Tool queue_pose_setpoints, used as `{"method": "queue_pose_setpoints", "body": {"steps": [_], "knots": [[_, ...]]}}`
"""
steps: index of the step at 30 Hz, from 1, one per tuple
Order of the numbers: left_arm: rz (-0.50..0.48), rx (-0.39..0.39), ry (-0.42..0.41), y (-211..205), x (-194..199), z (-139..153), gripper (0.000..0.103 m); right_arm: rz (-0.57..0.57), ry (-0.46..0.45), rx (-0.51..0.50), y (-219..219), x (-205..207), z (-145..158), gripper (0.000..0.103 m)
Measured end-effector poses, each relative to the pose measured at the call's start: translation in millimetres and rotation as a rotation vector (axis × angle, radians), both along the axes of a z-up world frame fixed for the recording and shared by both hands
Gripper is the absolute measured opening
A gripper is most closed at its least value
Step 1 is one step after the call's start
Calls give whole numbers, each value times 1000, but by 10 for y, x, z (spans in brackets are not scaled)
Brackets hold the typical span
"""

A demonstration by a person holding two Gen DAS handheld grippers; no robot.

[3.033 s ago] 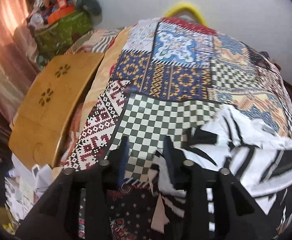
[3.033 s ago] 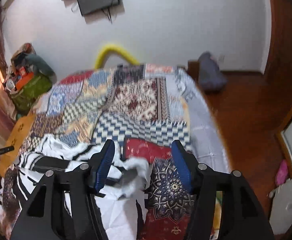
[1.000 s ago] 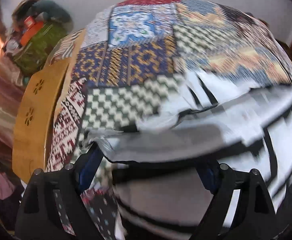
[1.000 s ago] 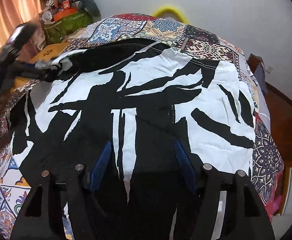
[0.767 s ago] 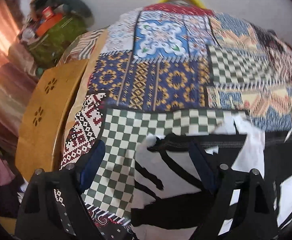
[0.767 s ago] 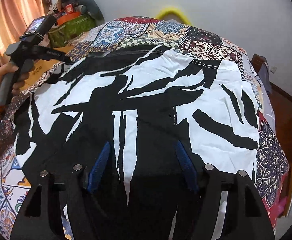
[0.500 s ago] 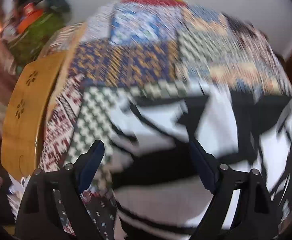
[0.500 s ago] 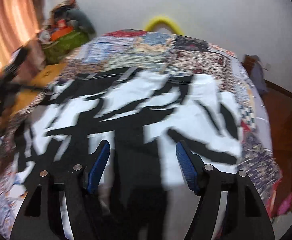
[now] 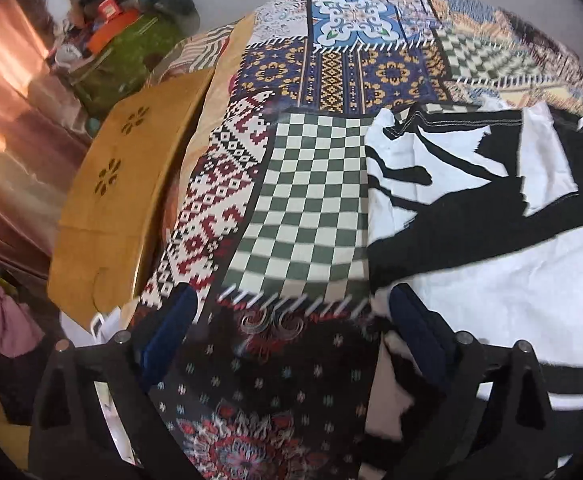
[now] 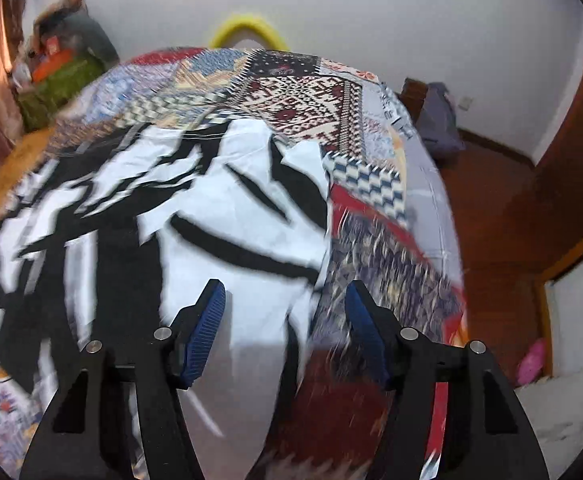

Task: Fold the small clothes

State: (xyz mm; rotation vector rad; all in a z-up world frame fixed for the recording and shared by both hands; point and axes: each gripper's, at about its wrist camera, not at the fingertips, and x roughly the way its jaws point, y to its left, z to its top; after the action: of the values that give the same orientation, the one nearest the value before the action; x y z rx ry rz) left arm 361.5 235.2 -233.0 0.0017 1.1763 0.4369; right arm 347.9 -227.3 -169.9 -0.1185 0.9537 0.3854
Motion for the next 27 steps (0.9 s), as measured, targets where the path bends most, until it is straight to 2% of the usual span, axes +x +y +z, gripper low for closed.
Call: {"method": "queue_pose_setpoints", "body": {"steps": [4, 8, 10, 11, 12, 14, 15, 17, 22, 27], "knots": [[-69, -89, -43, -169, -278, 116, 98, 11, 38, 36, -2, -286, -67, 59], [-128, -136, -44, -408, -415, 68, 96, -11, 59, 72, 15, -440, -162, 57], [-134, -106, -37, -482, -471, 3, 85, -23, 68, 101, -2, -476, -164, 50], [-130, -96, -33, -500, -492, -41, 79, -27, 73, 123, -11, -477, -165, 43], [-119, -110, -41, -498, -519, -67, 76, -25, 82, 143, -17, -498, -174, 39], [-101, -147, -62, -475, -565, -73, 61, -10, 105, 144, 9, -529, -218, 16], [-96, -154, -66, -468, -582, -72, 56, -1, 116, 134, 26, -548, -253, 9], [-91, -154, -71, -482, -624, -84, 44, 16, 110, 110, 56, -584, -300, 7], [-103, -54, -66, -569, -774, -203, 44, 13, 103, 97, -8, -635, -351, 3], [-100, -70, -50, -495, -843, -177, 43, 48, 135, 34, -5, -632, -338, 4]]}}
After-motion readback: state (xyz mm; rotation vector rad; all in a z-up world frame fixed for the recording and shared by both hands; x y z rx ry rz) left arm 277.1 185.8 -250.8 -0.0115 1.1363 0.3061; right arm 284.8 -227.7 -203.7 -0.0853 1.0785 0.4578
